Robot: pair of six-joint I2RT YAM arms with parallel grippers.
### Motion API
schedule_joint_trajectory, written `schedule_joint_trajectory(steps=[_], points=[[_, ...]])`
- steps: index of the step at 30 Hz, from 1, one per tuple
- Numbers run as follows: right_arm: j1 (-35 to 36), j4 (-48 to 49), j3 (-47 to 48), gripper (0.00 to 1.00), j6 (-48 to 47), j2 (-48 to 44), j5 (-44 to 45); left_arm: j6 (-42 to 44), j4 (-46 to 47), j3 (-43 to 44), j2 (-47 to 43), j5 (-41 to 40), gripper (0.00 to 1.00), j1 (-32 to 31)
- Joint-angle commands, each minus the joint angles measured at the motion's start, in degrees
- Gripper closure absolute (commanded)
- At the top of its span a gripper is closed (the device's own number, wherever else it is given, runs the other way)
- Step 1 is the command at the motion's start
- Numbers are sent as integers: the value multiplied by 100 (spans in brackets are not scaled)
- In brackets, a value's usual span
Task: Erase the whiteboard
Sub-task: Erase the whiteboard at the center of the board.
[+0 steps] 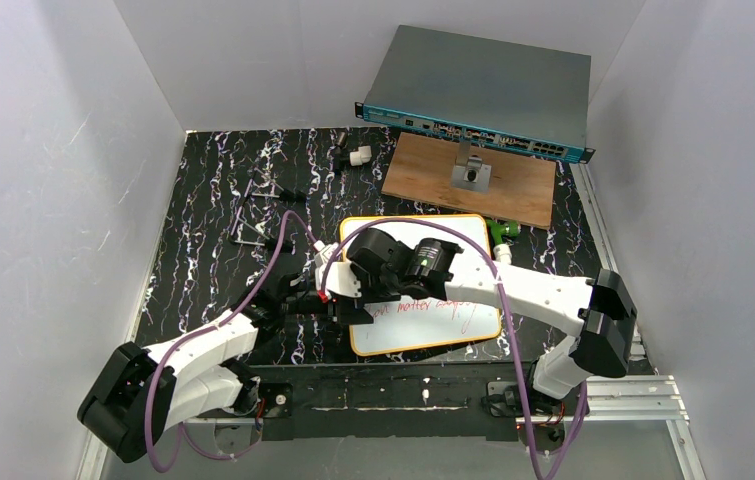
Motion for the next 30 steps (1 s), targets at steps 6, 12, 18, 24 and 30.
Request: schedule_joint_trajectory(steps=[6,12,18,24,30], points=[[-515,493,483,99,795,185,744,378,489,218,-246,-90,100,-29],[-494,333,544,99,850,295,392,357,584,239,-148,-49,100,-30],[-198,-125,518,99,520,265,-561,358,622,219,-149,-48,100,-30],[-366,576,665,99,1089,459,874,352,624,185,-199,-52,100,-30],[-534,615,560,99,1027,392,938,368,652,145,-268,-53,100,-30]])
